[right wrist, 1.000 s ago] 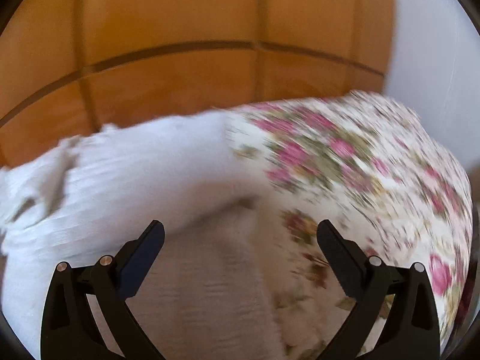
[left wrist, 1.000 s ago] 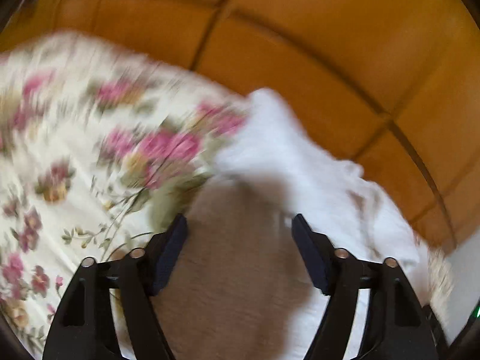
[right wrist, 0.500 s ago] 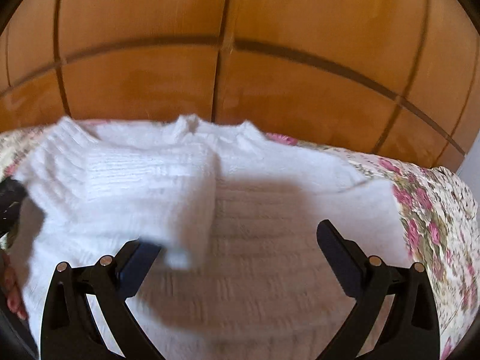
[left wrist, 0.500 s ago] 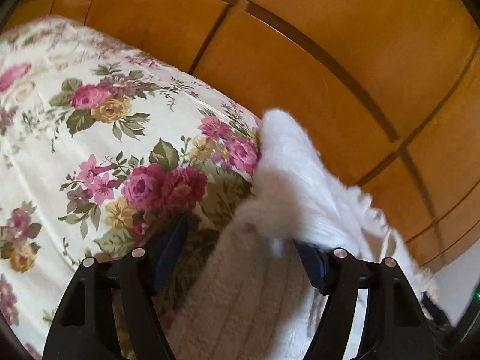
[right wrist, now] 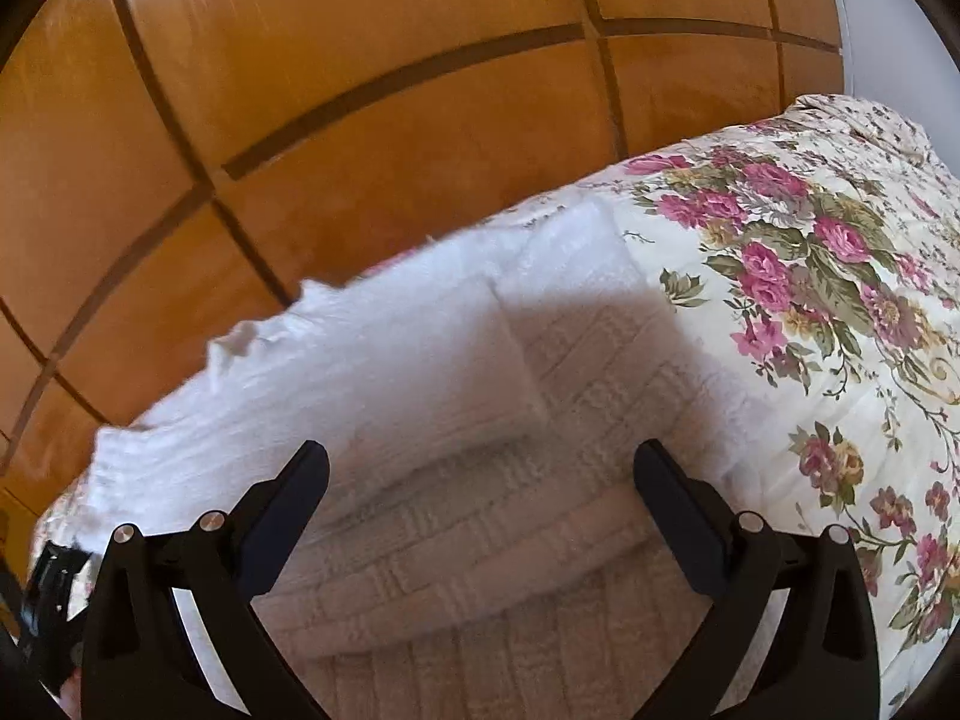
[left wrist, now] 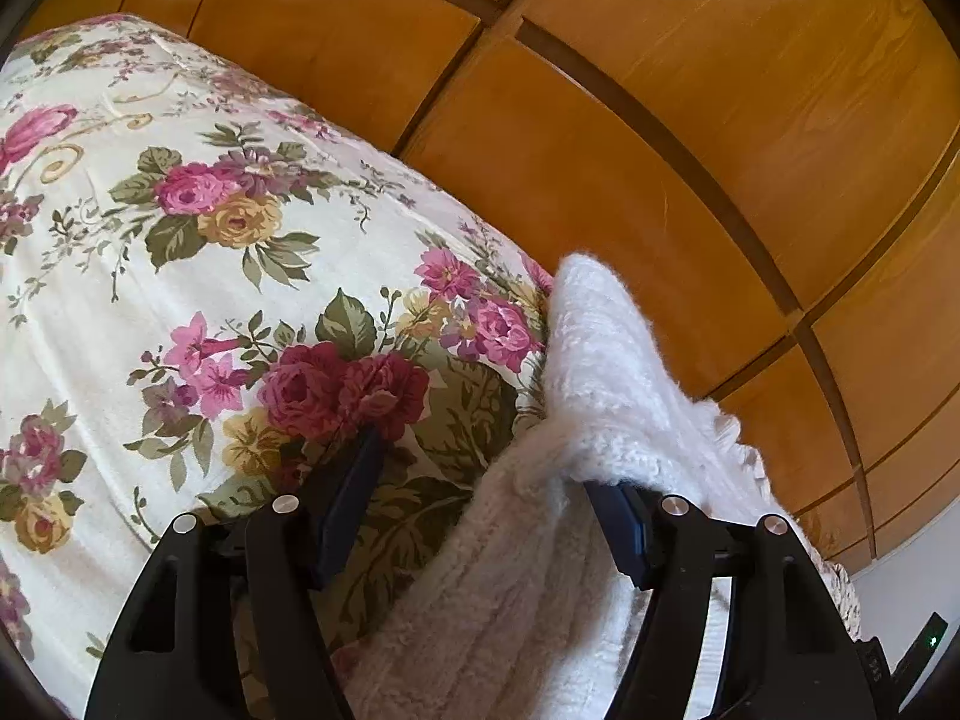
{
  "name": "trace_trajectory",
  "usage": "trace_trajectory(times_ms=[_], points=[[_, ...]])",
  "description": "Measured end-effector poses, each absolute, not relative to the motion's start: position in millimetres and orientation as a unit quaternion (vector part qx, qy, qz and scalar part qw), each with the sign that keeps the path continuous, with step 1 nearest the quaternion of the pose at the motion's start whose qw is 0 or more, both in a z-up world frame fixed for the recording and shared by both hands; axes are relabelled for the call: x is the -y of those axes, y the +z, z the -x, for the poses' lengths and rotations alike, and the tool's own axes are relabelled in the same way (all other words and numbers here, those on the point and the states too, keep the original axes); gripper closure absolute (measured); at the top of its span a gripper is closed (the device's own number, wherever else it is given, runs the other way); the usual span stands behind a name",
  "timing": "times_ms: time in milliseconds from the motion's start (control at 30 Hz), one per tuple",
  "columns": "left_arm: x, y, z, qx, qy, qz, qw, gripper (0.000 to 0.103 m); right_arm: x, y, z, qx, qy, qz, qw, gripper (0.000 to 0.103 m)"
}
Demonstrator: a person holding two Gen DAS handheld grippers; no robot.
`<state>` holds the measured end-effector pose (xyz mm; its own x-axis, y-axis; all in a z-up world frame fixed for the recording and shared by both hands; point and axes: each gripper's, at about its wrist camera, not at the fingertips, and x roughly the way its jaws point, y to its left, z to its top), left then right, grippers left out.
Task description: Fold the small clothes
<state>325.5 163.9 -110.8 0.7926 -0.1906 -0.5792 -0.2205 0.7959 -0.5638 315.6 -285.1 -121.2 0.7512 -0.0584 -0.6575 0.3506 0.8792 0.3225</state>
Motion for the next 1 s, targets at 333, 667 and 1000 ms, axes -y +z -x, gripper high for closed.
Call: trace_trajectory(times_ms=[333,667,1000], points=[[-188,-123,-324,-0.305,0.026,0.391,0.868,0.081,274,-115,-336,-0.350,-0.061,-0.212,0.910,0.058],[-196,-130,-318,-0.304,0.002,0.414,0.858,0.077,262,-130,-341,-0.354,-0.035,-0.188,0.916,0.034],[-172,-112,-262,-0.358,-0.026,0.319,0.877,0.040,276,-122,-266,-0.370,-0.015,-0.212,0.904,0.023]])
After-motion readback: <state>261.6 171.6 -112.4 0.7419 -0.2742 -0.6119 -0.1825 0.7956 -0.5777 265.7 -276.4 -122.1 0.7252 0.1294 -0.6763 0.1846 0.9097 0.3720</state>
